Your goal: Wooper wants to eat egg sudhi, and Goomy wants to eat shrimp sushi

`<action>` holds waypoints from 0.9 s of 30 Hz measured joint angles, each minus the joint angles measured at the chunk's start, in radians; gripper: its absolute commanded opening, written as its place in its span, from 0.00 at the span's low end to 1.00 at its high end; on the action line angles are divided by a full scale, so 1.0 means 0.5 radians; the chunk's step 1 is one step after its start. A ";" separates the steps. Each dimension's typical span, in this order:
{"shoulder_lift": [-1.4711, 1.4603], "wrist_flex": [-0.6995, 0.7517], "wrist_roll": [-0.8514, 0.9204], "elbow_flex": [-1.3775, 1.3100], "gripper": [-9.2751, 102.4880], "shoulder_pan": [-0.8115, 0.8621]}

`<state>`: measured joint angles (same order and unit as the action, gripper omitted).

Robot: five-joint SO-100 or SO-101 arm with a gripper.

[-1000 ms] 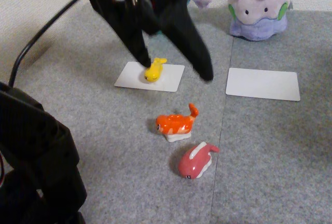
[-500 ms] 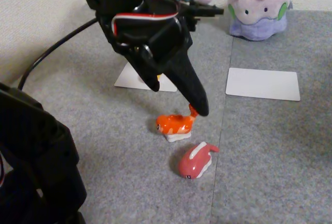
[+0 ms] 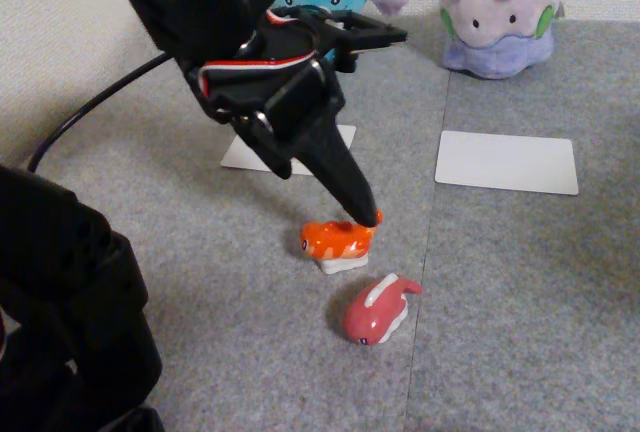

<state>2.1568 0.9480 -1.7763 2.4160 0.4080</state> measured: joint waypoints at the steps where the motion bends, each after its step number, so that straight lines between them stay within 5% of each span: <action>1: 0.000 -0.006 -0.009 0.000 0.42 0.000; 27: 0.000 -0.227 0.000 0.209 0.41 0.025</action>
<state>2.1568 0.8345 -1.7763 2.5203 0.4203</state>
